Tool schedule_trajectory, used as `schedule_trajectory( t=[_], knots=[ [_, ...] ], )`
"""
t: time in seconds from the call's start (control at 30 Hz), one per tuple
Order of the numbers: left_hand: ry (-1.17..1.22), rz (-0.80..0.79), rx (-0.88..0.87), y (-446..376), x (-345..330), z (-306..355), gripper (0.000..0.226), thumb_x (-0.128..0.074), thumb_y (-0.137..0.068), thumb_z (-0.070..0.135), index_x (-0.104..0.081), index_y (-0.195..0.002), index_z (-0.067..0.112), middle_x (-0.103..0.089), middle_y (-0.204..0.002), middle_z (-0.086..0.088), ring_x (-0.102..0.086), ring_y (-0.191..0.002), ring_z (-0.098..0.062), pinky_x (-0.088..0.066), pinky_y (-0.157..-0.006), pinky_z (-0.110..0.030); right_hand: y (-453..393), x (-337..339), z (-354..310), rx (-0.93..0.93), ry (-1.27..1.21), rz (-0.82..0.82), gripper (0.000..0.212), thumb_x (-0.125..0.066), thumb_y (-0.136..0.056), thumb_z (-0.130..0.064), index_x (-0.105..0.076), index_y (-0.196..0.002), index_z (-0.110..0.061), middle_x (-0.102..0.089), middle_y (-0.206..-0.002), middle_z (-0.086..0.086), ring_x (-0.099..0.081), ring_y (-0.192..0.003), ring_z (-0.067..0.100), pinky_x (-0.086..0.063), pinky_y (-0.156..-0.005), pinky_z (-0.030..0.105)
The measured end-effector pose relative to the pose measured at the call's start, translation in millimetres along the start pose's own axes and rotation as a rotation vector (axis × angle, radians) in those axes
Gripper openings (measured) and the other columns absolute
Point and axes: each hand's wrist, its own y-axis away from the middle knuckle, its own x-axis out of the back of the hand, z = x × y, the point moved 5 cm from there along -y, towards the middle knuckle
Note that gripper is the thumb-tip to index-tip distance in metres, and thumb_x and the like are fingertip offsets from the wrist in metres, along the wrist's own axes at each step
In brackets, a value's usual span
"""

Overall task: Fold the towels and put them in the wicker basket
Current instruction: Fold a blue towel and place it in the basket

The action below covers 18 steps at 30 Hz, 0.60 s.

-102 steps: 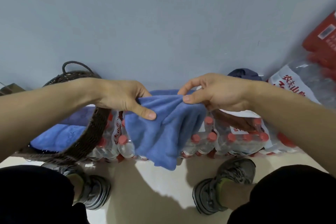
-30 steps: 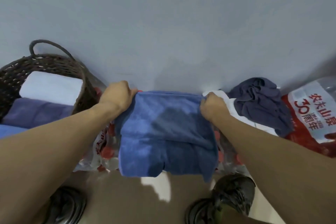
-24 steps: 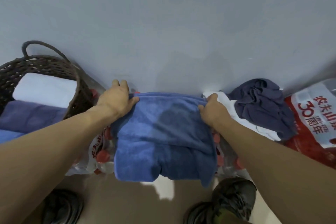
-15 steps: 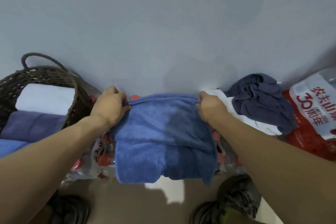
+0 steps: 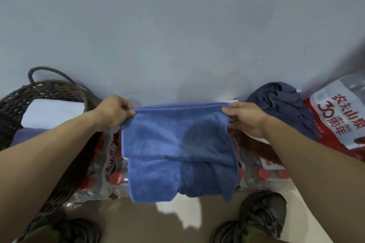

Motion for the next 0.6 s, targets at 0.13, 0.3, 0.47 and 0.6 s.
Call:
schedule_trajectory(
  t=[0.13,0.3,0.47,0.6],
  knots=[
    [-0.1,0.028,-0.005,-2.8,-7.4,-2.0,0.019,-0.06,-0.096,0.02,-0.07,-0.082,0.01,-0.069,-0.083,-0.007,-0.06,-0.079,-0.02,-0.04,-0.073,-0.026,0.0,-4.1,10.2,0.015,-0.084,0.01,0.011,-0.062,-0.094,-0.008,-0.07,-0.087,-0.007,-0.072,-0.078,0.007,-0.066,-0.07,0.02,-0.055,-0.063,0.03],
    [-0.142,0.078,0.054,-3.6,-5.7,-2.1,0.049,-0.054,-0.097,0.04,-0.066,-0.074,-0.001,-0.063,-0.067,-0.011,-0.058,-0.066,-0.027,-0.042,-0.059,-0.032,-4.4,-9.2,17.9,0.03,-0.057,0.137,0.027,-0.067,-0.093,-0.024,-0.074,-0.092,0.002,-0.073,-0.093,0.016,-0.065,-0.082,0.027,-0.055,-0.081,0.042],
    [0.455,-0.065,0.22,-2.2,-24.2,-10.3,0.026,-0.069,-0.091,0.022,-0.07,-0.093,-0.003,-0.068,-0.086,-0.011,-0.062,-0.075,-0.021,-0.054,-0.066,-0.028,-12.3,-0.7,14.7,0.112,0.288,0.352,0.042,-0.058,-0.096,-0.035,-0.051,-0.063,-0.01,-0.048,-0.065,0.011,-0.043,-0.064,0.022,-0.04,-0.06,0.034],
    [0.504,0.053,0.289,-1.3,-25.8,-16.5,0.03,-0.083,-0.077,0.022,-0.059,-0.068,0.006,-0.06,-0.073,-0.012,-0.056,-0.067,-0.023,-0.054,-0.069,-0.034,-18.7,-0.5,14.4,0.143,0.285,0.409,0.015,-0.063,-0.09,-0.017,-0.07,-0.085,-0.005,-0.061,-0.077,0.005,-0.054,-0.073,0.02,-0.048,-0.069,0.033]
  ],
)
